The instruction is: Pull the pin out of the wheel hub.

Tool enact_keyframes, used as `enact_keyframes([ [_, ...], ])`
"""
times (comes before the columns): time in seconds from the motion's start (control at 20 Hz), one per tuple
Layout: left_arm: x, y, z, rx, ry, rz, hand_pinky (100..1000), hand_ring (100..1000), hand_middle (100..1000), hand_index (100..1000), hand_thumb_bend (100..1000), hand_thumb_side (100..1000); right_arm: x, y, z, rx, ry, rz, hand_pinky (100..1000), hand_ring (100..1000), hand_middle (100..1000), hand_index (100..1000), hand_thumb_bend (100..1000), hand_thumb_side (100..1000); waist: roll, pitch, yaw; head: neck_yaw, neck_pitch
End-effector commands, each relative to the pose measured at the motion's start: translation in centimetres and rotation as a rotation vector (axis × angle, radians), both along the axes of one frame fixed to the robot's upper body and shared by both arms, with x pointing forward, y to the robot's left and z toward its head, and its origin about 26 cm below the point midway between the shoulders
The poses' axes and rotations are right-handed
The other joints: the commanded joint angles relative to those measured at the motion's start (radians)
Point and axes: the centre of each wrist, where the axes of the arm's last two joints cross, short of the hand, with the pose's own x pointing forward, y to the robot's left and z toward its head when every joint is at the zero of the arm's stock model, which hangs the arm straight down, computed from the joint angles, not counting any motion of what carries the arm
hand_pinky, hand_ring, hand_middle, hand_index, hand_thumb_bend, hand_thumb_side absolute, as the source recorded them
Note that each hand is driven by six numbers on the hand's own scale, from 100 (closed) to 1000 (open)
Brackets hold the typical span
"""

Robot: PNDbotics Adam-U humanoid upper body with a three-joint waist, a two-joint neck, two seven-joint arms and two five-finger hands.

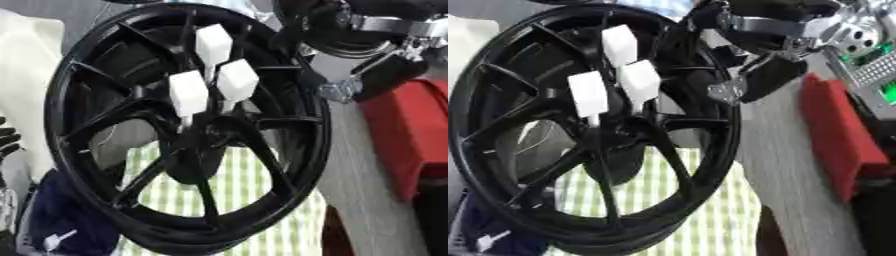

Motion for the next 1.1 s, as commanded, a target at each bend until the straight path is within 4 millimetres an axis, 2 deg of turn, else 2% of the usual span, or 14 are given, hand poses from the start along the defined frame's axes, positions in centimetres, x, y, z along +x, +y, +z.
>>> enact_keyframes([
  [0.05,0.3,-0.8,1.0,0.005,-0.031,-0.029,728,630,524,695,136,1000,-0.6,-0.3,1.5,-0.042,-0.06,-0.02,787,692,655,851,100,315,0.005,-0.014,0.008,-0.03,-0.015],
  [0.35,0.4,-2.8,1.2,-0.023,-0.032,-0.071,726,629,522,694,145,1000,-0.6,-0.2,1.9,-0.056,-0.088,-0.042,782,684,666,847,100,332,0.009,-0.014,0.044,-0.103,0.007],
  [0.5,0.5,-3.4,1.2,-0.031,-0.031,-0.083,725,629,521,693,146,1000,-0.6,-0.1,1.9,-0.062,-0.091,-0.043,787,704,698,851,100,336,0.013,-0.015,0.054,-0.118,0.019],
  [0.7,0.5,-3.7,1.2,-0.034,-0.03,-0.089,725,629,521,692,146,1000,-0.5,0.2,1.7,-0.077,-0.09,-0.047,789,715,713,853,100,336,0.015,-0.015,0.06,-0.109,0.044],
  [1.1,0.7,-4.0,1.6,-0.035,-0.039,-0.096,724,630,520,692,148,1000,-0.2,0.4,1.2,-0.084,-0.081,-0.055,787,715,712,853,100,332,0.009,-0.008,0.073,-0.054,0.048],
])
